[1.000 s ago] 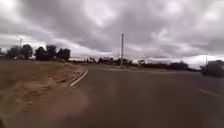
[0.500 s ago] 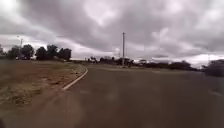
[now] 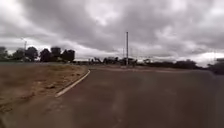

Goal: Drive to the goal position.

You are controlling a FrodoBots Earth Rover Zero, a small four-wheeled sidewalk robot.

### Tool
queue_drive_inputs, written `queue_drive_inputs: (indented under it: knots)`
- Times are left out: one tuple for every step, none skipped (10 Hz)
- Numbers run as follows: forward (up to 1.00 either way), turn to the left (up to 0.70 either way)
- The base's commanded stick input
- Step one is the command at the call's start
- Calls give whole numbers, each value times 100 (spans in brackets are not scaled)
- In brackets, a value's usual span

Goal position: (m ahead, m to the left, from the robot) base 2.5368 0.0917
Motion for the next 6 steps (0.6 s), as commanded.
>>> queue_drive_inputs:
  knots:
    - [85, 0]
    - [85, 0]
    - [85, 0]
    - [85, 0]
    - [85, 0]
    - [85, 0]
